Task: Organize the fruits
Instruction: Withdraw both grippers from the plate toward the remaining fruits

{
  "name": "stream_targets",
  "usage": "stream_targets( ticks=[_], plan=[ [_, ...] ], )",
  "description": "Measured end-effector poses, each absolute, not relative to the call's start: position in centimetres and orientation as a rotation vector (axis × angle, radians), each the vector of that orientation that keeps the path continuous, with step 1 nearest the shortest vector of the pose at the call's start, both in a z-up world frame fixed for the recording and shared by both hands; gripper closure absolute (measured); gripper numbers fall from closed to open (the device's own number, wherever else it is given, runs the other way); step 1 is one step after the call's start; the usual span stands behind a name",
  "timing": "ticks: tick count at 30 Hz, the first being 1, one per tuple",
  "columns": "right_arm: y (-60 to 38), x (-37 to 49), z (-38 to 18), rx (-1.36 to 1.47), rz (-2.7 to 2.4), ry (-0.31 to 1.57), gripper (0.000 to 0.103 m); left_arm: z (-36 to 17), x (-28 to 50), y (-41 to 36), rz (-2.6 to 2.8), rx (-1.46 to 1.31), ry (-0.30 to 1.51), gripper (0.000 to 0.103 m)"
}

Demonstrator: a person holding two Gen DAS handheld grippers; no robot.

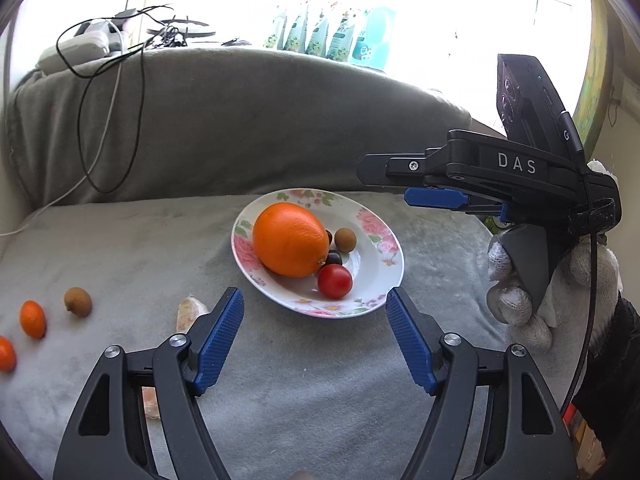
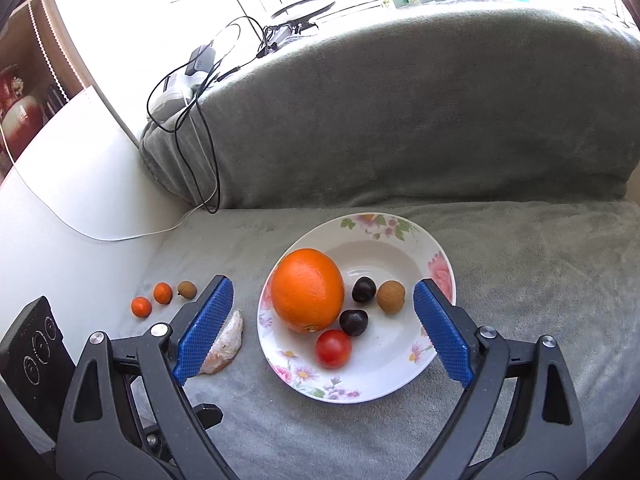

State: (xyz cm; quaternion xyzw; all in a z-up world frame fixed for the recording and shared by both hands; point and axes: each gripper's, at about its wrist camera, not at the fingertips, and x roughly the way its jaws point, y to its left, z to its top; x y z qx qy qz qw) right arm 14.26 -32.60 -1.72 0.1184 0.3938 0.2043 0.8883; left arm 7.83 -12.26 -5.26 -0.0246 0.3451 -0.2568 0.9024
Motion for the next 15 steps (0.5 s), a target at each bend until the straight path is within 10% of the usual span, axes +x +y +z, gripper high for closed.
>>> stream_targets(
  ticks=[15],
  plan=[
    [-27.1, 11.6, -1.4, 0.177, 0.561, 0.861, 0.009, -7.3, 6.4, -5.3, -0.414, -0.09, 0.754, 0.029]
  ],
)
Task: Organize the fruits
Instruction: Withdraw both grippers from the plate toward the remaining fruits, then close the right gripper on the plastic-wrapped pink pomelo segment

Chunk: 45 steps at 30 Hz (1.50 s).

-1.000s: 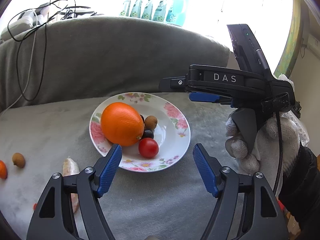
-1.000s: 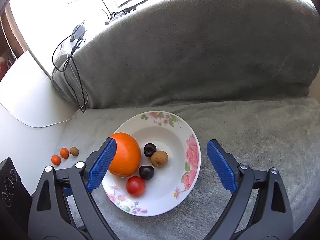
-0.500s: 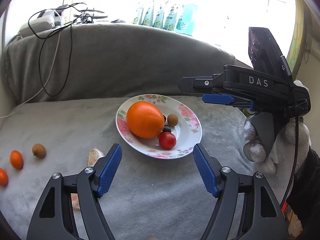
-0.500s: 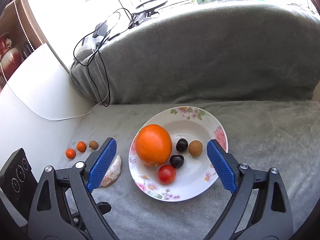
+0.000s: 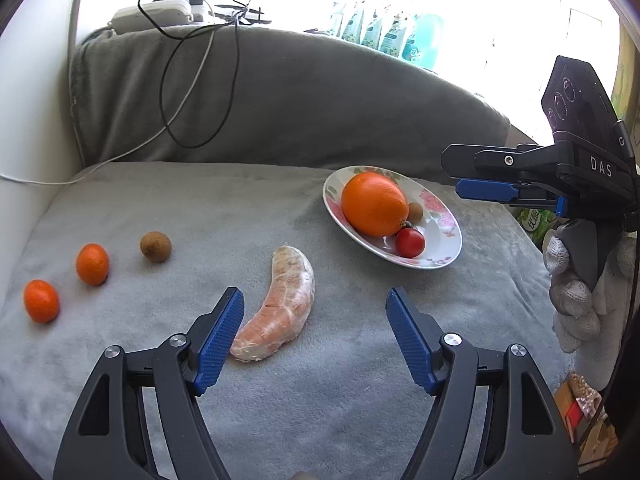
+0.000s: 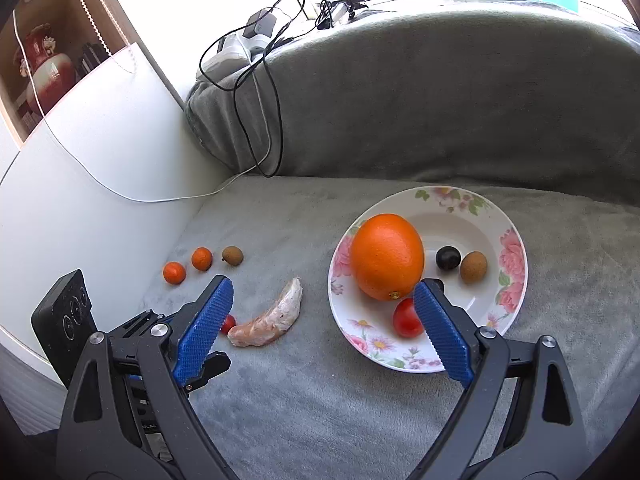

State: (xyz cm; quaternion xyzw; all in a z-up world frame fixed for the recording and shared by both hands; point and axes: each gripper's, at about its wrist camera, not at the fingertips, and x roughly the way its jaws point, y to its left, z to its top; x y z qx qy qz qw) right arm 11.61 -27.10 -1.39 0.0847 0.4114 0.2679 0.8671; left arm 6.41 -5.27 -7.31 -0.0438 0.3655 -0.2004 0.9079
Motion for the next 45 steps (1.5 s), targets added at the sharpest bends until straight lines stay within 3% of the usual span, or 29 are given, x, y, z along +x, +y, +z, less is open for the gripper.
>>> stream_targets(
  ticks=[13, 15, 17, 21, 23, 32, 45],
  plan=[
    [-21.9, 12.4, -4.2, 0.2, 0.612, 1.03, 0.009, -8.4, 6.3, -3.5, -0.439, -0.061, 0.781, 0.03],
    [-21.3, 12.9, -4.9, 0.219, 0.605, 1.075, 0.013, -8.5, 6.4, -3.6, -0.451, -0.037, 0.786, 0.033],
    [-20.9, 13.5, -5.7, 0.258, 0.608, 1.13, 0.024, -8.6, 6.6, -3.7, -0.463, -0.011, 0.789, 0.041],
    [-20.1, 14.6, -7.1, 0.325, 0.593, 1.212, 0.031, -8.8, 7.2, -3.9, -0.492, 0.027, 0.799, 0.051],
    [-19.8, 15.1, -7.9, 0.338, 0.575, 1.247, 0.042, -9.1, 7.5, -3.8, -0.502, 0.047, 0.808, 0.054],
    [-18.6, 16.6, -10.0, 0.343, 0.488, 1.319, 0.054, -9.6, 8.4, -4.9, -0.549, 0.132, 0.829, 0.06],
    [-18.1, 17.8, -11.8, 0.355, 0.417, 1.356, 0.061, -10.8, 9.8, -5.7, -0.574, 0.182, 0.853, 0.067]
  ],
)
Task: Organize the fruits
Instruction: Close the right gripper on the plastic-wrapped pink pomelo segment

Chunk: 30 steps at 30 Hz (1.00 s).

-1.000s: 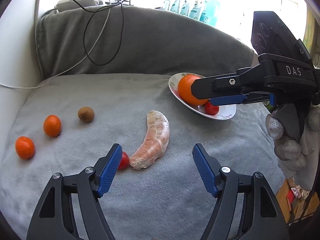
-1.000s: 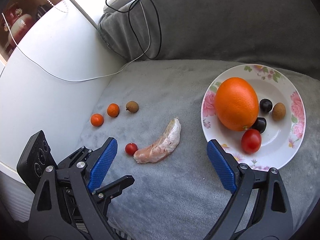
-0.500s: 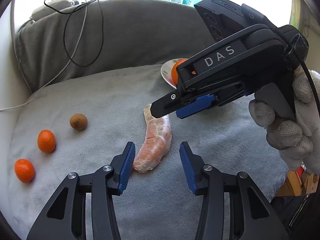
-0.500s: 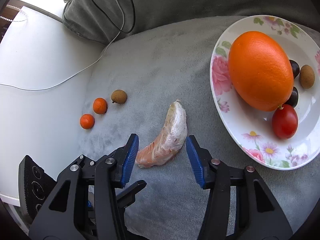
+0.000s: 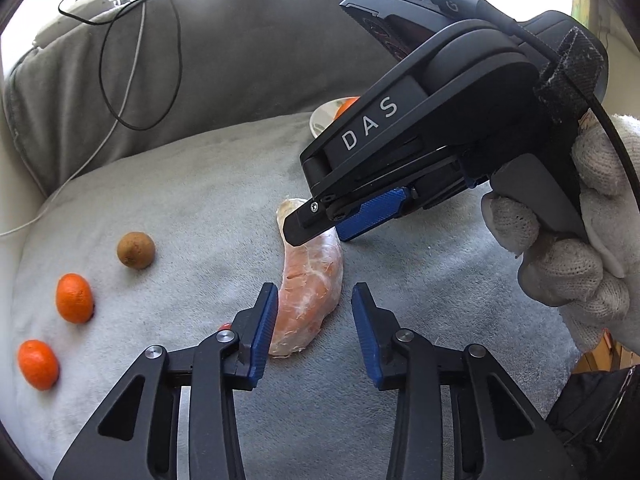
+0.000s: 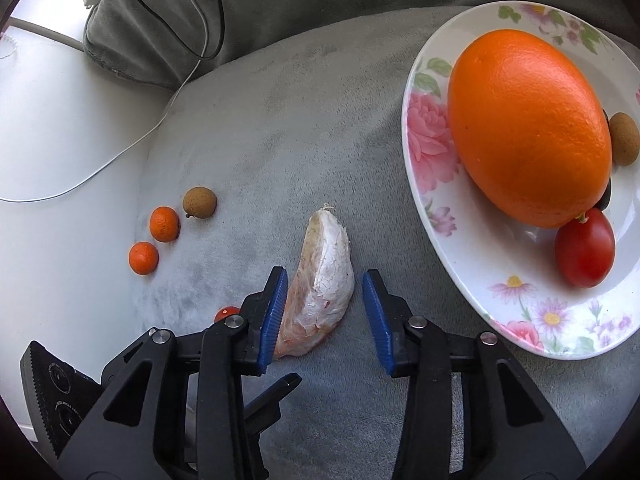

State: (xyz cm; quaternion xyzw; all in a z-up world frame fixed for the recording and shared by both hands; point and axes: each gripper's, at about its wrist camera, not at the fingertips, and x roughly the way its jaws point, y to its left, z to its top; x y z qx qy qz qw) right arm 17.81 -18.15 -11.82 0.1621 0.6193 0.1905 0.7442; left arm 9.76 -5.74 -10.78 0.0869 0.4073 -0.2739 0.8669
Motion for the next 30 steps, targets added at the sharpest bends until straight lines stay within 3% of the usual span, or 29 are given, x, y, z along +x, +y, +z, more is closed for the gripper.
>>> stream_targets(
  ticks=[9, 13, 30],
  plan=[
    [-17.8, 18.0, -11.8, 0.338, 0.413, 1.357, 0.063, -11.7, 10.7, -6.8, -0.571, 0.24, 0.853, 0.067],
    [-17.9, 18.1, -12.1, 0.357, 0.407, 1.358, 0.072, -11.9, 10.6, -6.4, -0.572, 0.237, 0.844, 0.068],
    [-18.4, 17.0, -10.7, 0.362, 0.473, 1.303, 0.076, -10.5, 7.8, -6.1, -0.552, 0.228, 0.818, 0.071]
  ],
)
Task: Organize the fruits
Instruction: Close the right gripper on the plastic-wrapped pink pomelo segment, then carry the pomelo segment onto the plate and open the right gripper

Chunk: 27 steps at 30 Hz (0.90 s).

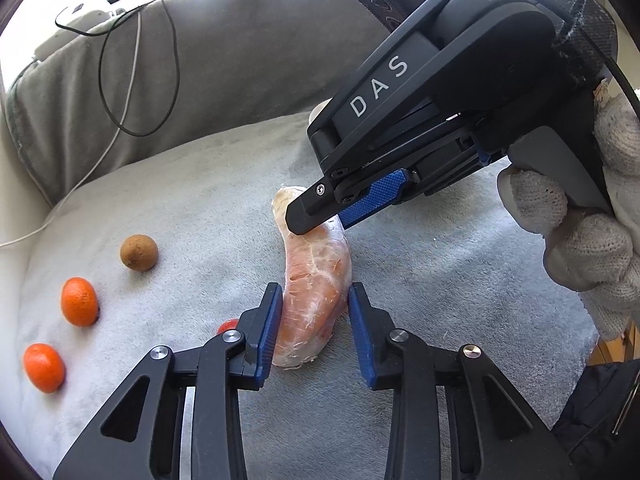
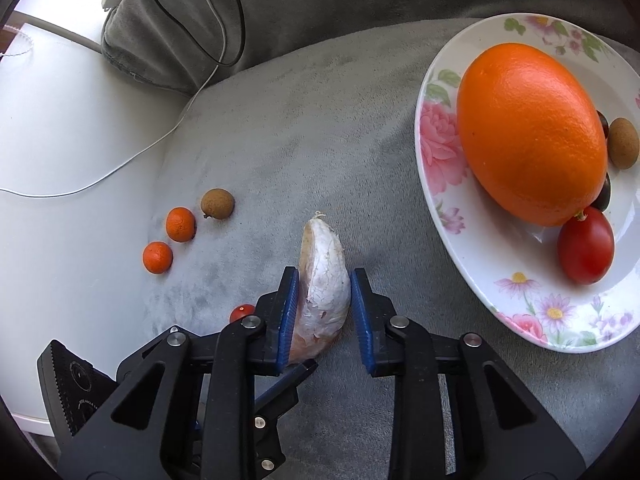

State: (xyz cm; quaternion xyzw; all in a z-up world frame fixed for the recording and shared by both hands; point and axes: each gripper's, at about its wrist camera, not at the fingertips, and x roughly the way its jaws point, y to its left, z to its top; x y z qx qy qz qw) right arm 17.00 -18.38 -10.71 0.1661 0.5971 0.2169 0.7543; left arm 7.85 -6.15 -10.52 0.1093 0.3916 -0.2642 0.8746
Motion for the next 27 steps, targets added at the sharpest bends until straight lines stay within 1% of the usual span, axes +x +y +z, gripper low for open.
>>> stream_targets(
  ticks=[11, 27],
  plan=[
    [-20.8, 16.1, -8.6, 0.381, 0.497, 1.249, 0.076, -8.9, 5.9, -7.7, -0.555, 0.257, 0.768, 0.071],
    [-26.8, 14.9, -5.5, 0.432, 0.45, 1.17, 0.077, -6.6, 5.7, -12.7, -0.632, 0.282, 0.706, 0.071]
  ],
)
